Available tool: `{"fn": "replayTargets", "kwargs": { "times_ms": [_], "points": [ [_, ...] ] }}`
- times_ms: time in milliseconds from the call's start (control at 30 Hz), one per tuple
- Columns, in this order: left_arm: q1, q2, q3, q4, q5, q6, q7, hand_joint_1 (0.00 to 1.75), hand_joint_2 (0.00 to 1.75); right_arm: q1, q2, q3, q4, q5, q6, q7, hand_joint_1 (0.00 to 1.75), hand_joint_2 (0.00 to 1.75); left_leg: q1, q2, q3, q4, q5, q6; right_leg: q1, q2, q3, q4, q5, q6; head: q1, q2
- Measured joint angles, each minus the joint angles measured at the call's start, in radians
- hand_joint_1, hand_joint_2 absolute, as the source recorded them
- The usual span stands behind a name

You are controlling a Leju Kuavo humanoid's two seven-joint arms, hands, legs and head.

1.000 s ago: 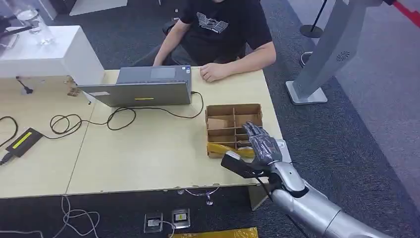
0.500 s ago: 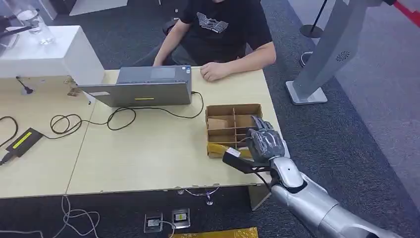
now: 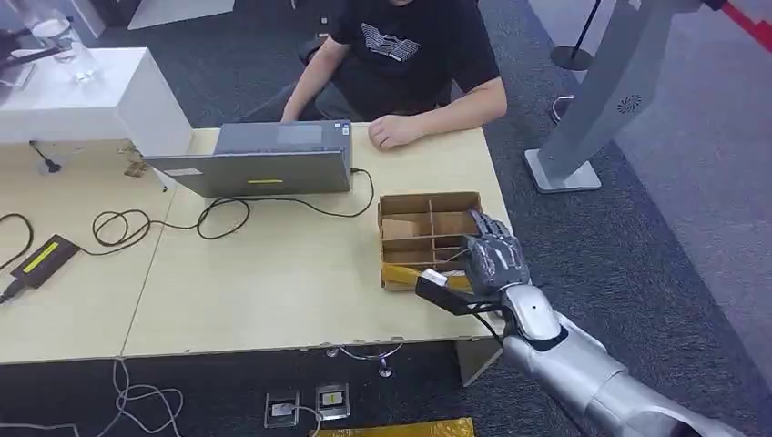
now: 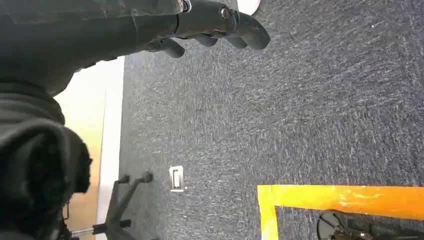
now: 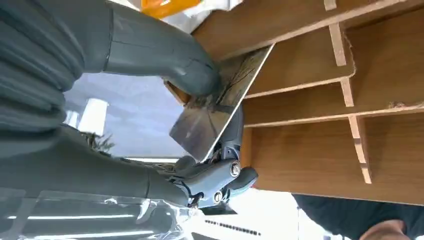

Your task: Pass the card to the sensor for recognition and then transmit it.

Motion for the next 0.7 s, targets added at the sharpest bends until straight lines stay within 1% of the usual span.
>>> {"fn": "replayTargets", "kwargs": {
  "times_ms": [100, 200, 267, 433, 533, 633, 700],
  "points": [
    [0.000, 0.001, -0.002, 0.000, 0.006, 0.000, 0.000, 0.00, 0.00, 0.001, 0.000, 0.000, 0.003, -0.007, -0.014, -0.012, 1.75, 1.75, 0.000, 0.000, 0.000, 0.000, 0.000, 0.000, 0.000, 0.000, 0.000, 0.000, 0.000, 0.000, 0.000, 0.000],
    [0.000, 0.001, -0.005, 0.000, 0.010, 0.001, 0.000, 0.00, 0.00, 0.001, 0.000, 0.000, 0.002, 0.002, -0.044, -0.010, 1.75, 1.75, 0.000, 0.000, 0.000, 0.000, 0.000, 0.000, 0.000, 0.000, 0.000, 0.000, 0.000, 0.000, 0.001, 0.000],
    [0.000, 0.002, -0.006, 0.000, 0.012, 0.001, 0.000, 0.00, 0.00, 0.001, 0.000, 0.000, -0.008, 0.019, -0.060, 0.006, 1.75, 1.75, 0.000, 0.000, 0.000, 0.000, 0.000, 0.000, 0.000, 0.000, 0.000, 0.000, 0.000, 0.000, 0.000, 0.000],
    [0.000, 0.003, -0.008, 0.000, 0.014, 0.000, 0.000, 0.00, 0.00, -0.007, -0.003, -0.015, -0.079, 0.082, -0.059, 0.052, 1.75, 1.75, 0.000, 0.000, 0.000, 0.000, 0.000, 0.000, 0.000, 0.001, 0.000, 0.000, 0.000, 0.000, 0.001, 0.000],
    [0.000, 0.004, -0.014, 0.000, 0.013, -0.001, -0.002, 0.00, 0.00, -0.027, -0.011, -0.030, -0.151, 0.138, -0.044, 0.080, 1.75, 1.75, 0.000, 0.001, 0.000, 0.000, 0.000, 0.000, 0.000, 0.001, 0.000, 0.000, 0.000, 0.000, 0.000, 0.000],
    [0.000, 0.004, -0.018, 0.000, 0.006, -0.005, -0.005, 0.00, 0.00, -0.052, -0.021, -0.040, -0.221, 0.239, 0.003, 0.117, 1.75, 1.75, 0.000, 0.001, 0.000, 0.000, 0.000, 0.000, 0.000, 0.001, 0.000, 0.000, 0.000, 0.000, 0.001, 0.000],
    [0.000, 0.005, -0.023, 0.000, 0.005, -0.006, -0.008, 0.00, 0.00, -0.062, -0.027, -0.048, -0.261, 0.275, 0.032, 0.134, 1.75, 1.75, 0.000, 0.001, 0.000, 0.000, 0.000, 0.000, 0.000, 0.001, 0.000, 0.000, 0.000, 0.000, 0.001, 0.000]
  ]
}}
